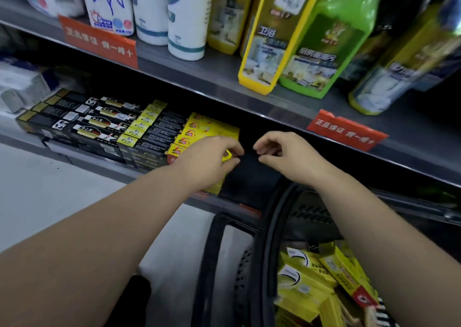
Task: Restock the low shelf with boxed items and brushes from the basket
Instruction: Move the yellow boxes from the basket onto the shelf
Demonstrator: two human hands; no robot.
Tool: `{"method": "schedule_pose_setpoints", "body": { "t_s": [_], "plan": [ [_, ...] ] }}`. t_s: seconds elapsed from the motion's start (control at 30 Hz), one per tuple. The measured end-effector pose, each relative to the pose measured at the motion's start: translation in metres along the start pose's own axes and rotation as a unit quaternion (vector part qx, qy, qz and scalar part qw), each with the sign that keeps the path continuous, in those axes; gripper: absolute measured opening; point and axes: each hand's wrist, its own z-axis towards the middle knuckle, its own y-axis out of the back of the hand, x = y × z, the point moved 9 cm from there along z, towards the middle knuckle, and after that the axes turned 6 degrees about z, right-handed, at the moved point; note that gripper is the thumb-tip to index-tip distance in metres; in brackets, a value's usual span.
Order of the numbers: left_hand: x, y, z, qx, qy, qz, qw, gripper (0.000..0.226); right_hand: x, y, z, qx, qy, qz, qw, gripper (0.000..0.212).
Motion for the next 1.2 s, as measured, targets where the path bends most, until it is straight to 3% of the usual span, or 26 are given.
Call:
{"method": "schedule_pose_setpoints", "body": {
  "t_s": [0.17,0.33,0.47,0.67,0.8,0.9,1.03,1.13,1.2],
  "plan": [
    [-0.103,-0.017,-0.031,0.043,-0.088,-0.071,0.993,0.019,-0.042,0.029,-0.094,-0.019,-0.059,0.111,0.992,0.018],
    [-0.159,-0.084,-0.069,0.168,-0.123,-0.044,0.977,0.019,-0.132,0.022,-0.156,0.001,-0.156,0.067,0.985,0.013],
    [-0.182,-0.126,-0.083,0.217,-0.107,-0.065,0.968,0.018,-0.228,0.026,-0.198,-0.040,-0.248,0.022,0.968,0.009],
    [-0.182,-0.171,-0.095,0.257,-0.028,-0.117,0.959,0.012,-0.317,-0.031,-0.237,0.047,-0.353,-0.115,0.927,0.048],
    [-0.168,-0.186,-0.101,0.295,0.051,-0.147,0.943,0.013,-0.313,-0.049,-0.236,0.015,-0.340,-0.168,0.925,0.056],
    [-0.159,-0.192,-0.100,0.302,0.119,-0.178,0.929,0.029,-0.294,-0.042,-0.226,0.053,-0.335,-0.100,0.935,0.058],
    [-0.144,-0.210,-0.106,0.313,0.291,-0.292,0.856,0.067,-0.220,-0.032,-0.209,0.069,-0.254,0.014,0.965,0.043],
    [-0.139,-0.211,-0.103,0.255,0.352,-0.392,0.811,0.052,-0.159,-0.042,-0.211,0.104,-0.171,0.074,0.977,0.047],
    [-0.128,-0.206,-0.098,0.206,0.386,-0.413,0.798,0.045,-0.146,-0.053,-0.213,0.171,-0.156,0.161,0.959,0.053]
  ]
}}
